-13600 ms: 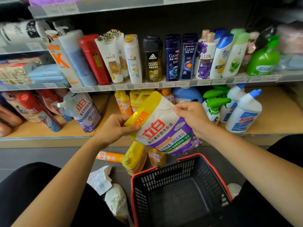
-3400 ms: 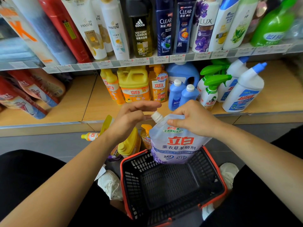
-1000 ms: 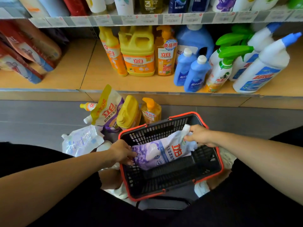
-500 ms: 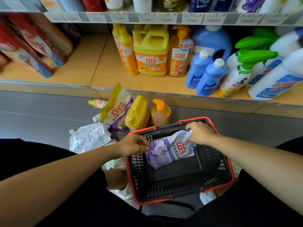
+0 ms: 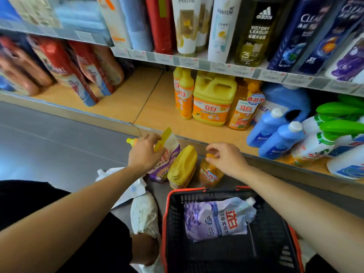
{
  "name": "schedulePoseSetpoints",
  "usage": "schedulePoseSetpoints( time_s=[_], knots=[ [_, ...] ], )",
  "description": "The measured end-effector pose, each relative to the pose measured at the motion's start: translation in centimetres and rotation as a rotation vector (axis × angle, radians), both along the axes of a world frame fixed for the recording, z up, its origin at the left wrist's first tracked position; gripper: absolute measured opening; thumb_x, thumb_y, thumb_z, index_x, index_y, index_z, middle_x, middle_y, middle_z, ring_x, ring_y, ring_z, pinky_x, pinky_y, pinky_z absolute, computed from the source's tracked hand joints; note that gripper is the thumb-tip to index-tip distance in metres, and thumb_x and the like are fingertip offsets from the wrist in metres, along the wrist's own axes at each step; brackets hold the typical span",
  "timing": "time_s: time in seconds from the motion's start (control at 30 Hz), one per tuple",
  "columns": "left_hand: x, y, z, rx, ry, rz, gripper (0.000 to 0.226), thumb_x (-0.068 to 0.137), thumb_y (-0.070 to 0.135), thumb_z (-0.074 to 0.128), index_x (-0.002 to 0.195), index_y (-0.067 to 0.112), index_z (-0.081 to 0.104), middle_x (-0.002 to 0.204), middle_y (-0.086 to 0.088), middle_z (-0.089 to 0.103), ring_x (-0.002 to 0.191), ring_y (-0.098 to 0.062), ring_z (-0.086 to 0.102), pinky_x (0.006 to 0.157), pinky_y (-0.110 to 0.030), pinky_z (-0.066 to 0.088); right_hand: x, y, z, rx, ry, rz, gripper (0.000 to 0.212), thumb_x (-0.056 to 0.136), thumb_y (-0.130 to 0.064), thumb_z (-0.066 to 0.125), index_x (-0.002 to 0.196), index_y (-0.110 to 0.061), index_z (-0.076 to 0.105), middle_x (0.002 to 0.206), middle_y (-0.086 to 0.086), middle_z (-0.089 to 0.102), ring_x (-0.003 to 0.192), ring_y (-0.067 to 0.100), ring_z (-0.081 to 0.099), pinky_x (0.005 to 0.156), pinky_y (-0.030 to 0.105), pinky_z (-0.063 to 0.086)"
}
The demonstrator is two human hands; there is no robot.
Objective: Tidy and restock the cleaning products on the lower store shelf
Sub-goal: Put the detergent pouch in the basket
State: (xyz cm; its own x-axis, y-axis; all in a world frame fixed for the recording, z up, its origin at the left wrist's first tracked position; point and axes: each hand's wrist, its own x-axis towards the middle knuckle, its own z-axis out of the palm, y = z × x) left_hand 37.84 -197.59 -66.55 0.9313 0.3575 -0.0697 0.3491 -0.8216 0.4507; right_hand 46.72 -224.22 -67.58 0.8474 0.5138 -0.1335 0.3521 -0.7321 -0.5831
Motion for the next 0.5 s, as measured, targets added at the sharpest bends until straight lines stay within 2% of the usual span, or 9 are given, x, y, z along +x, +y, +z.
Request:
schedulePoseSetpoints(
  time_s=[0.07, 0.1, 0.2, 0.27, 0.33, 0.37, 0.43, 0.47, 0.5],
  knots=[
    [0.6, 1.8, -0.9, 0.012, 0.058, 0.068, 0.055, 0.091, 0.043, 0.069, 0.141, 0.023, 0.053, 0.135, -0.008, 0.058, 0.125, -0.033, 0.051, 0.093, -0.046, 0.049, 1.3, 1.8, -0.3, 0.023, -0.002, 0.008, 0.039, 0.084, -0.038, 0.075, 0.121, -0.029, 0.066, 0.115, -0.008, 0.070, 0.092, 0.007, 0.061, 0.070, 0.023, 0.046],
    [0.7, 2.4, -1.4, -0.064, 0.129, 0.076, 0.059, 0.092, 0.042, 0.069, 0.145, 0.023, 0.049, 0.140, -0.008, 0.056, 0.126, -0.033, 0.052, 0.094, -0.047, 0.050, 1.8, 2.8, -0.7, 0.033, 0.005, 0.013, 0.045, 0.083, -0.038, 0.075, 0.125, -0.027, 0.064, 0.119, -0.005, 0.068, 0.096, 0.011, 0.062, 0.074, 0.027, 0.048],
    [0.2, 2.7, -2.8, -0.305, 0.291, -0.032, 0.048, 0.096, 0.035, 0.065, 0.141, 0.027, 0.052, 0.133, -0.006, 0.064, 0.111, -0.027, 0.064, 0.092, -0.046, 0.056, 3.4, 5.5, -1.6, 0.062, 0.033, -0.007, 0.063, 0.084, -0.037, 0.077, 0.140, -0.023, 0.052, 0.135, 0.000, 0.058, 0.111, 0.021, 0.061, 0.085, 0.034, 0.050],
    [-0.5, 2.3, -3.4, -0.297, 0.318, -0.130, 0.038, 0.097, 0.038, 0.064, 0.134, 0.032, 0.061, 0.126, 0.000, 0.069, 0.110, -0.023, 0.065, 0.092, -0.039, 0.054, 4.8, 7.1, -1.8, 0.105, 0.015, -0.061, 0.070, 0.083, -0.036, 0.078, 0.144, -0.022, 0.047, 0.140, 0.002, 0.053, 0.119, 0.025, 0.057, 0.095, 0.039, 0.050],
    [-1.0, 1.7, -3.9, -0.273, 0.346, -0.235, 0.039, 0.096, 0.037, 0.066, 0.135, 0.034, 0.063, 0.125, 0.004, 0.069, 0.113, -0.021, 0.064, 0.085, -0.029, 0.047, 6.2, 8.5, -1.6, 0.183, 0.009, -0.095, 0.076, 0.082, -0.032, 0.079, 0.147, -0.020, 0.043, 0.143, 0.005, 0.048, 0.123, 0.027, 0.054, 0.098, 0.041, 0.050],
    [-1.1, 1.4, -4.1, -0.247, 0.363, -0.287, 0.041, 0.095, 0.038, 0.066, 0.136, 0.035, 0.063, 0.126, 0.003, 0.069, 0.114, -0.021, 0.063, 0.082, -0.028, 0.043, 6.9, 9.3, -1.4, 0.239, -0.003, -0.107, 0.078, 0.082, -0.029, 0.080, 0.148, -0.019, 0.041, 0.144, 0.006, 0.046, 0.123, 0.027, 0.053, 0.098, 0.038, 0.050],
    [-1.3, 1.0, -4.6, -0.187, 0.374, -0.351, 0.045, 0.095, 0.043, 0.066, 0.139, 0.038, 0.060, 0.130, -0.001, 0.065, 0.117, -0.024, 0.060, 0.086, -0.031, 0.045, 8.4, 10.8, -0.7, 0.366, -0.058, -0.165, 0.081, 0.080, -0.024, 0.082, 0.149, -0.018, 0.040, 0.139, 0.005, 0.049, 0.116, 0.024, 0.057, 0.088, 0.021, 0.051],
    [-1.3, 0.9, -4.8, -0.169, 0.374, -0.360, 0.046, 0.095, 0.046, 0.066, 0.139, 0.039, 0.059, 0.133, -0.002, 0.063, 0.119, -0.024, 0.058, 0.091, -0.033, 0.046, 9.2, 11.6, -0.1, 0.430, -0.085, -0.203, 0.081, 0.079, -0.024, 0.082, 0.149, -0.018, 0.041, 0.128, 0.002, 0.055, 0.106, 0.020, 0.061, 0.080, 0.013, 0.049],
    [-1.3, 0.9, -4.9, -0.159, 0.383, -0.364, 0.047, 0.094, 0.048, 0.065, 0.140, 0.040, 0.058, 0.134, -0.002, 0.061, 0.121, -0.024, 0.056, 0.095, -0.036, 0.047, 9.9, 12.4, 0.5, 0.483, -0.102, -0.240, 0.082, 0.079, -0.025, 0.082, 0.149, -0.019, 0.041, 0.114, -0.004, 0.060, 0.097, 0.017, 0.063, 0.075, 0.012, 0.050]
  ],
)
